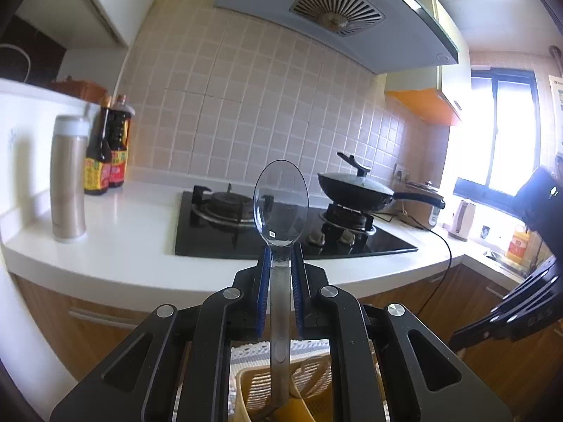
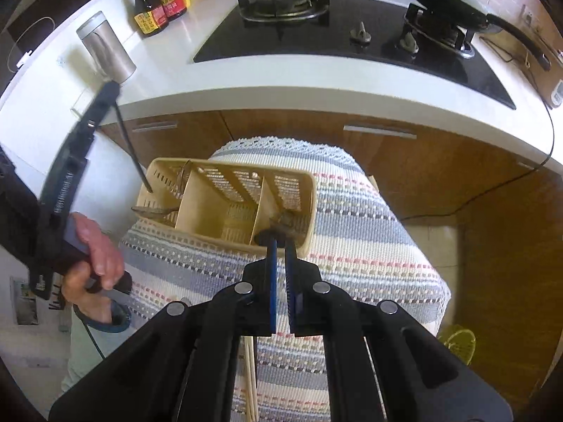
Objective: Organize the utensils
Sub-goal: 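Grasp a wooden chopstick with the right tool and carry it toward the caddy, then lower the clear spoon into the caddy with the left tool while the right tool drops the chopstick in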
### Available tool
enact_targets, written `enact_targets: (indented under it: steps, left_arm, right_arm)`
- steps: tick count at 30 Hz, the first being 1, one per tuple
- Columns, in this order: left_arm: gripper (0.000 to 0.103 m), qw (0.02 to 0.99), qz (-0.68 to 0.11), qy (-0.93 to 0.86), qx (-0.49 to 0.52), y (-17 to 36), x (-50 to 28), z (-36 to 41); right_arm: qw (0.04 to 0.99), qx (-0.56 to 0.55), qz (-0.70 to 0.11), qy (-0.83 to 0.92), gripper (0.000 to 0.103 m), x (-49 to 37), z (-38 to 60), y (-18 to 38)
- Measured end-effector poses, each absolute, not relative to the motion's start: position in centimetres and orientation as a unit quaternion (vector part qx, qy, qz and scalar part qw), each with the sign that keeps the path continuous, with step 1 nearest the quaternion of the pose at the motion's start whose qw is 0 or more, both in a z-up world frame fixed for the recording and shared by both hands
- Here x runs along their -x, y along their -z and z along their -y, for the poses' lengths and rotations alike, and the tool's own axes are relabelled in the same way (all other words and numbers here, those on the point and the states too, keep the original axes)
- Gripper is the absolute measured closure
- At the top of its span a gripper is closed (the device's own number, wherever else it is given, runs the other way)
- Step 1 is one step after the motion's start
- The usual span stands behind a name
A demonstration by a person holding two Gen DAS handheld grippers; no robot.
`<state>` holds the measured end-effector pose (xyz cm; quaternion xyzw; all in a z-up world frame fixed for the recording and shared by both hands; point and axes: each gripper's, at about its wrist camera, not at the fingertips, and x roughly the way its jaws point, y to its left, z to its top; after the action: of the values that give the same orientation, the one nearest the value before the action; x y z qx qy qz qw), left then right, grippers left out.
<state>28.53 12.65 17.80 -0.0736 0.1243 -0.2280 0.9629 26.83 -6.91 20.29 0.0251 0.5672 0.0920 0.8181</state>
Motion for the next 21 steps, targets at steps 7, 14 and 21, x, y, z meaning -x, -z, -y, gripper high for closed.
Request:
enact_targets:
  steps: [7,14,21]
  left_arm:
    - [0.093,0.957,-0.13,0.243,0.089,-17.1,-28.8,-13.5]
    - [0.093,0.954,-0.129,0.258,0.087,-18.0,-27.5,-14.2]
    - [0.093,0.955,-0.133,0.256,0.074,-18.3,-26.3,-14.5]
  right_arm:
    - [0.862,-0.057,-0.476,-0.164,0.096,-22.9,8.3,-20.7]
    - [0.872,-0.039,-0.444,-0.202,0.055,-18.0,8.8,-16.5]
    - [0.802,0.105,-0.511,-0.292,0.056,-18.8,1.3,-9.6]
